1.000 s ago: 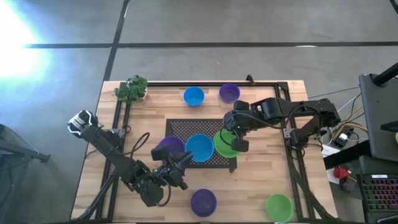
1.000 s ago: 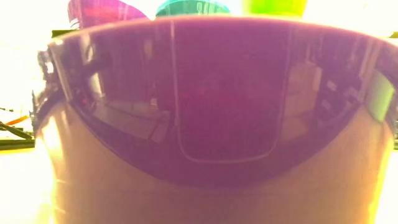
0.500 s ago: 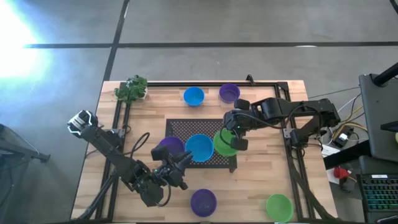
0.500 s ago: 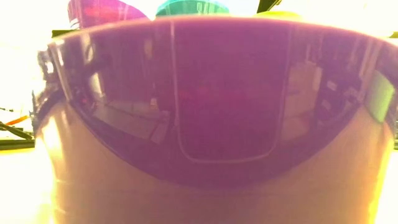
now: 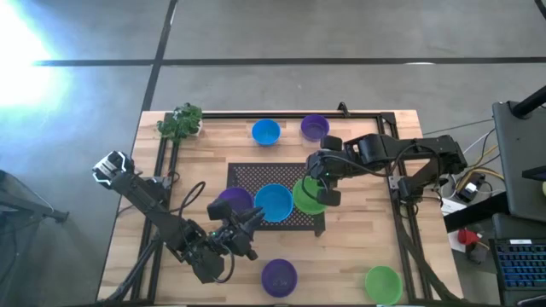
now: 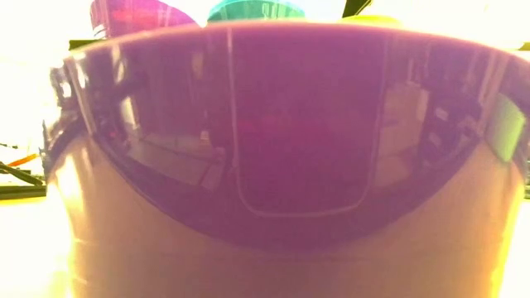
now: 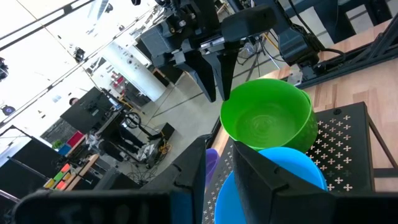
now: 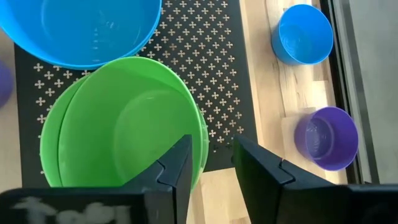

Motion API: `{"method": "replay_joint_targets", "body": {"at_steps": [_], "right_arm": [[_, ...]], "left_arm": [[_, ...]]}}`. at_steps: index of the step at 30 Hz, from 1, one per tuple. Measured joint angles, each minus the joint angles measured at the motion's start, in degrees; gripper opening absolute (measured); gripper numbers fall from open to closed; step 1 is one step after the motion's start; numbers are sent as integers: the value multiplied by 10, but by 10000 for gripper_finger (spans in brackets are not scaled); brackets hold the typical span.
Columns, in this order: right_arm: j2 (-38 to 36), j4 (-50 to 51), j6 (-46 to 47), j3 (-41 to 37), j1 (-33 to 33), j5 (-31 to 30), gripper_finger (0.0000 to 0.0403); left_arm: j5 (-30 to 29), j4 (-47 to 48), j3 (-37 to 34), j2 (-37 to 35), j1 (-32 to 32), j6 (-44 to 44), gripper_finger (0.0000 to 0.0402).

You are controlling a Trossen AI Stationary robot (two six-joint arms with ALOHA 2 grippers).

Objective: Pick & Place Mini bowls
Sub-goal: Stack the left green bowl on the green bowl on the shelf

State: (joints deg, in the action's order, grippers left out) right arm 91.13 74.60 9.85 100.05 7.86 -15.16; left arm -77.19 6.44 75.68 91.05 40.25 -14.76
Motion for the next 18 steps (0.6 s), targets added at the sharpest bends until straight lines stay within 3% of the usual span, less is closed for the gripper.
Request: {"method": "replay_joint_targets", "body": {"at_steps": [18], "right_arm": [[-3,-1,-9,0,0,0,83]], "left_arm": [[0,0,0,0,0,0,82]]}}
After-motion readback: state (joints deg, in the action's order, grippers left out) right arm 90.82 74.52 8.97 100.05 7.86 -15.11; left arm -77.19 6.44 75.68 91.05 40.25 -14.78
